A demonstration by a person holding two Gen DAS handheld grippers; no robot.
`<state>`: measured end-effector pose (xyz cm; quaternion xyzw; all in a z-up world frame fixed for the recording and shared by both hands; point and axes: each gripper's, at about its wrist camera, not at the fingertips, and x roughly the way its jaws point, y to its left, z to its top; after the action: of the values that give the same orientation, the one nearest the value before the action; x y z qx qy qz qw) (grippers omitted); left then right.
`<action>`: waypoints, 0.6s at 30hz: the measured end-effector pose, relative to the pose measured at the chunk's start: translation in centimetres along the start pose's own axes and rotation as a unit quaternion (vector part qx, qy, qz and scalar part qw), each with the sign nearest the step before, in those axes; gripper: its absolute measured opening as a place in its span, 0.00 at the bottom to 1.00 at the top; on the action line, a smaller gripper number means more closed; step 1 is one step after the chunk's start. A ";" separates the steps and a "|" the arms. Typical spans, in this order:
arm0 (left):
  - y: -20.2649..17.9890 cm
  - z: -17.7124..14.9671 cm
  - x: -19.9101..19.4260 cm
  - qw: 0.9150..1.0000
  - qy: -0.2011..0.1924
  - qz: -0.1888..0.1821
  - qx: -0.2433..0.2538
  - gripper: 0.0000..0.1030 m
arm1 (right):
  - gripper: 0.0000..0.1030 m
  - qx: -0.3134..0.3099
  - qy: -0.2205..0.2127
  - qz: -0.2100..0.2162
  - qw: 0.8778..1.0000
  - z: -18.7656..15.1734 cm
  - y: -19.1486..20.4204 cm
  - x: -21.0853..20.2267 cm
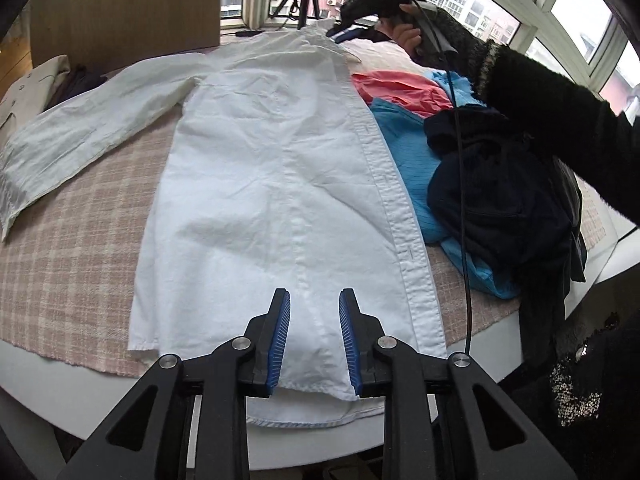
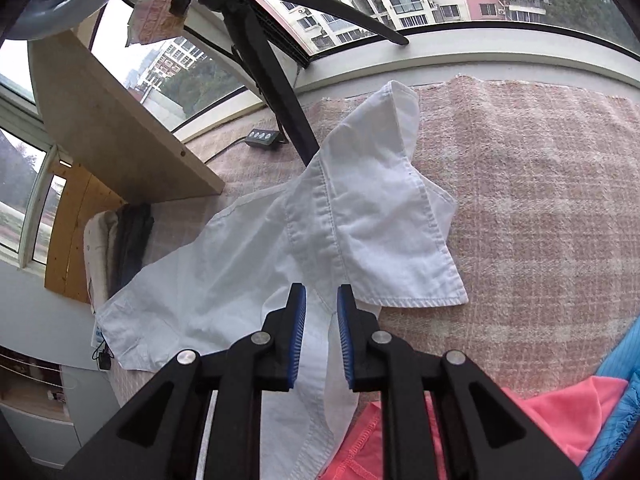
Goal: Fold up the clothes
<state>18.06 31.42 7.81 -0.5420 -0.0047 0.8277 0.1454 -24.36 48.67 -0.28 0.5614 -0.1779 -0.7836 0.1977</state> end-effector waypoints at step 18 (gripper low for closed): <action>-3.0 -0.2 4.4 0.998 0.049 -0.031 0.036 0.22 | 0.30 0.054 0.010 0.013 0.998 -0.4 -1.4 2.8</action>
<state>17.36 35.35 4.28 -0.5760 0.0155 0.7948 0.1905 -24.99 48.43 -3.36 0.5763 -0.2250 -0.7650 0.1791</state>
